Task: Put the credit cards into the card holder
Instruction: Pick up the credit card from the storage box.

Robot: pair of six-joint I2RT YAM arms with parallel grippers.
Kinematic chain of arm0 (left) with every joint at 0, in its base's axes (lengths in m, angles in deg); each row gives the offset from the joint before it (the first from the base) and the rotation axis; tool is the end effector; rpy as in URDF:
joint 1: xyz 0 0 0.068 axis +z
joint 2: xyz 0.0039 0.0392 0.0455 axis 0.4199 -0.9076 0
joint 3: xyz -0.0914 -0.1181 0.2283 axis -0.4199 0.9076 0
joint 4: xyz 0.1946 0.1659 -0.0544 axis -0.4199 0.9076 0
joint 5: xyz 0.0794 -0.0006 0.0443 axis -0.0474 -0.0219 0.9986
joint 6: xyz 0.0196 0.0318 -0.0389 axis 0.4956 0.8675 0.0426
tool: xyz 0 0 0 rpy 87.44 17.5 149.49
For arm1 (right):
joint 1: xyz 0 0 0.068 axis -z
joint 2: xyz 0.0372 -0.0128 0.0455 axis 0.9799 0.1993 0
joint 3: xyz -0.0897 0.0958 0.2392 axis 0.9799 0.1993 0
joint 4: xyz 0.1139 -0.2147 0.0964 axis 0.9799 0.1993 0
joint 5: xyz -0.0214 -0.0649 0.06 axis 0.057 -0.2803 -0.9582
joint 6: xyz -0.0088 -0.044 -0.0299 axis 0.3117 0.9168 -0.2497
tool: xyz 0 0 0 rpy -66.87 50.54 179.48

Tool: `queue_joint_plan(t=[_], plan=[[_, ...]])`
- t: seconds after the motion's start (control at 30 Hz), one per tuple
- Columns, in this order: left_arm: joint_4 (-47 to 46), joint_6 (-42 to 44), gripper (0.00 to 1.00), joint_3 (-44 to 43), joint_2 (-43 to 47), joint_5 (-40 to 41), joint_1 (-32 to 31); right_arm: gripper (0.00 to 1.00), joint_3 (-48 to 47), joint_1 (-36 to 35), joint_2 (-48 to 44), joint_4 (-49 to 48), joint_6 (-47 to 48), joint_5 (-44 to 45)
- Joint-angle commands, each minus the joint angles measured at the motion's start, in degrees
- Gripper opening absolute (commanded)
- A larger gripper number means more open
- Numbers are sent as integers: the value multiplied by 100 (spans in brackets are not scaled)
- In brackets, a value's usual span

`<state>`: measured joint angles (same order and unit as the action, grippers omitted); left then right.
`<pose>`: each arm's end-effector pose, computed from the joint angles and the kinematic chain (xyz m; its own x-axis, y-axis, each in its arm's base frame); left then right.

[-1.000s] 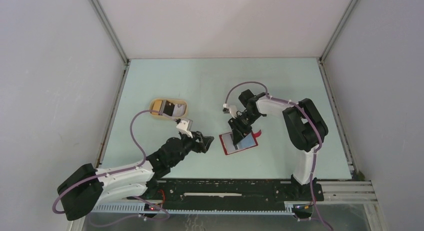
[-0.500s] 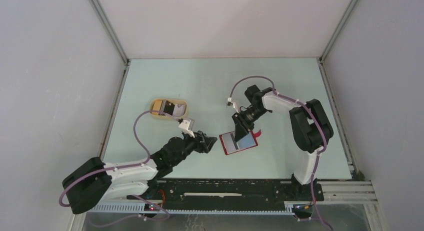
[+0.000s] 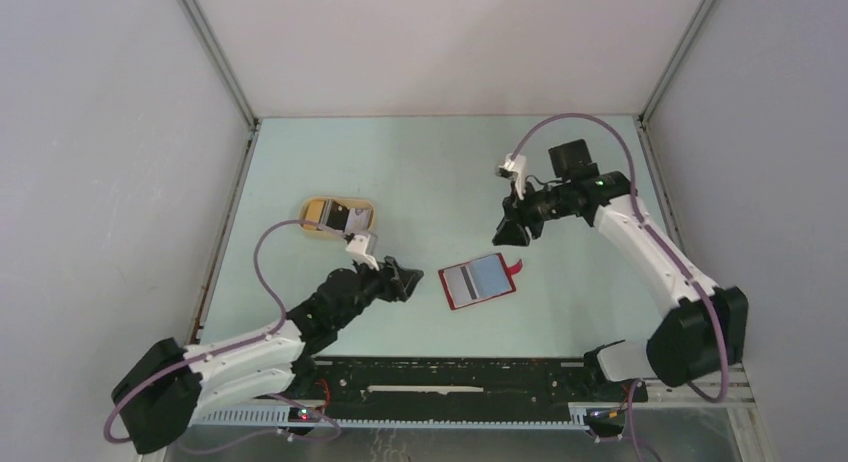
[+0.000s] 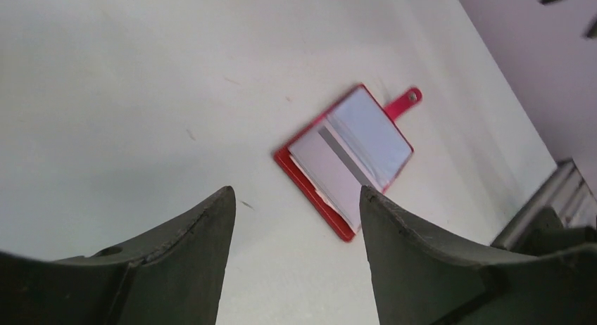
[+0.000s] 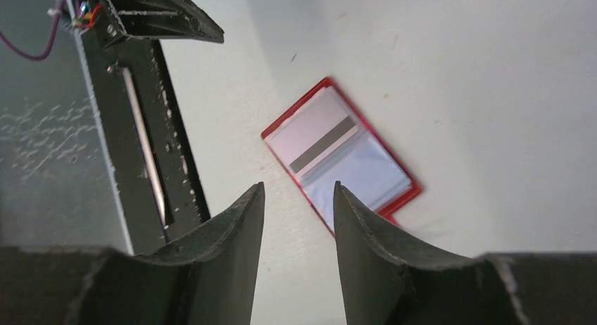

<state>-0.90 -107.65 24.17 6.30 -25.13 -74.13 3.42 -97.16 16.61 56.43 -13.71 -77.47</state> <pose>0.1267 -0.1374 0.1722 -0.4803 -0.2730 -0.8336 0.4417 0.7458 -0.4987 0.2591 0.1155 0.3009 -0.3983 -0.5038 -0.7665 -0.9139 0.2893 0.2848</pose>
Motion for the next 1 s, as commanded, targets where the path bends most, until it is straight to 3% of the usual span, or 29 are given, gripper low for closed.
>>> queue_joint_plan(t=[0.0, 0.17, 0.27, 0.37, 0.57, 0.73, 0.97], plan=[[1212, 235, 71, -609, 971, -262, 720, 53, 55, 205, -932, -653, -283, 182], [2023, 397, 75, -1050, 1726, -534, 1659, 83, 54, 248, -1535, -1011, -669, 17], [2380, 482, 79, -1388, 1873, -578, 2029, 93, 55, 241, -1600, -872, -592, -532], [2726, 749, 81, -1709, 1835, -522, 2266, 94, 150, 252, -1460, -814, -550, -959], [3045, 1606, 83, -1932, 1298, 584, 2407, 93, 475, 311, -1146, -748, -294, -1239], [3134, 2153, 86, -2146, 693, 1241, 2503, 93, 475, 151, -1116, -671, -150, -1026], [3424, 2553, 92, -2567, -17, 1365, 2967, 93, 476, 116, -1042, -669, -151, -830]])
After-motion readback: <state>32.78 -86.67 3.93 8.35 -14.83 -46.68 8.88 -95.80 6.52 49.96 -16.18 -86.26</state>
